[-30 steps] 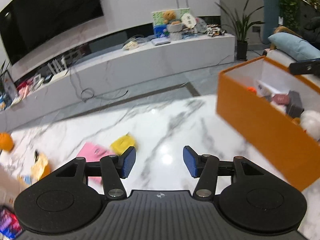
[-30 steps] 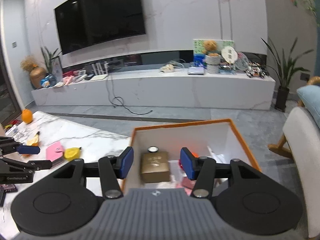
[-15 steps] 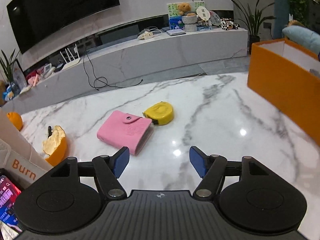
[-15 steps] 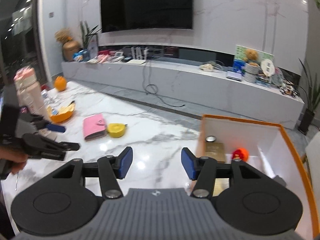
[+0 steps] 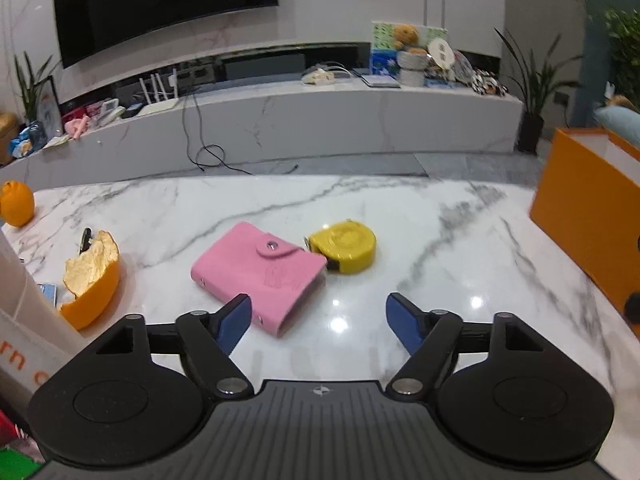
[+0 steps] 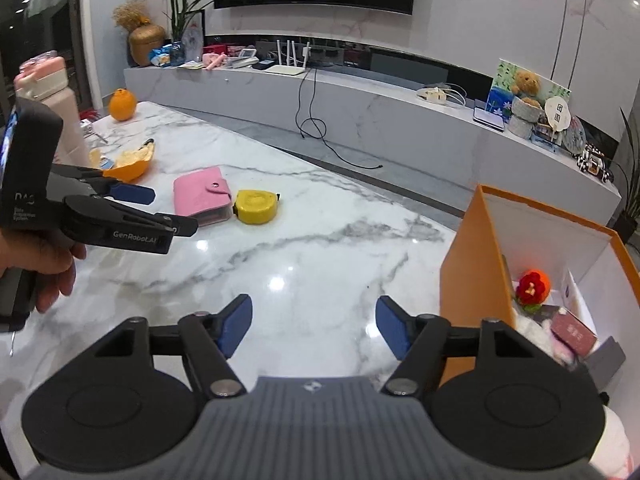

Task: Organize objects
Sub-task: 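Move both tools back toward the pink wallet and tape measure, then grasp the pink wallet with the left tool while the right tool grasps the yellow tape measure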

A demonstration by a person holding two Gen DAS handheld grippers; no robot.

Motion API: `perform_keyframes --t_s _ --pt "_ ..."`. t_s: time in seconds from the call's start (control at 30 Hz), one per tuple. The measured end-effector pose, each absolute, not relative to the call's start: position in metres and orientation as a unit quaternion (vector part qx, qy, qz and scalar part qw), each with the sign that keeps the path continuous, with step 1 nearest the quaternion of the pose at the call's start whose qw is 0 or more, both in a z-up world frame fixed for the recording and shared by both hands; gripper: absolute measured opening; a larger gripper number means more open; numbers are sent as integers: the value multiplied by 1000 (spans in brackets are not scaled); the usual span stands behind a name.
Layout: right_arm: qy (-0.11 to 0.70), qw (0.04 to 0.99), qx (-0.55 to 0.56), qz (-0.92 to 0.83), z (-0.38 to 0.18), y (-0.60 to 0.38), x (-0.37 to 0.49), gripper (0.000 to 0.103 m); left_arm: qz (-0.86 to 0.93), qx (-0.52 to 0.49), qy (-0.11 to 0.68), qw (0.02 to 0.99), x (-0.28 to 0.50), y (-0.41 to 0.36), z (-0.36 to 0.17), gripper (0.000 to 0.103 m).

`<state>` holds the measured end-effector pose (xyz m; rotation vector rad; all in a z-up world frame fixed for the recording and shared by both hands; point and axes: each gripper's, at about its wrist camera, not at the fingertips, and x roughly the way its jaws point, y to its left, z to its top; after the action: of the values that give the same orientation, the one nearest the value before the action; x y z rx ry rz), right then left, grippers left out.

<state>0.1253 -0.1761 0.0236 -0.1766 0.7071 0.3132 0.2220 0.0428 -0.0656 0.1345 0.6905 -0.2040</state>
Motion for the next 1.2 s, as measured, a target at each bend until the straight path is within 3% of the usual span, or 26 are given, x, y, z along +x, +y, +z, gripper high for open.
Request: perform_keyframes --t_s 0.07,0.17,0.7,1.2 --pt "345 923 -85 146 22 -169 135 70 -89 62 323 940 227 43 -65 89" --pt "342 927 -73 137 20 -158 152 79 -60 39 304 950 236 50 -64 90" --pt "355 926 -25 127 -8 -129 208 79 3 -109 351 930 296 81 -88 93" --pt "370 920 -14 127 -31 -123 228 79 8 10 372 928 307 60 -92 93"
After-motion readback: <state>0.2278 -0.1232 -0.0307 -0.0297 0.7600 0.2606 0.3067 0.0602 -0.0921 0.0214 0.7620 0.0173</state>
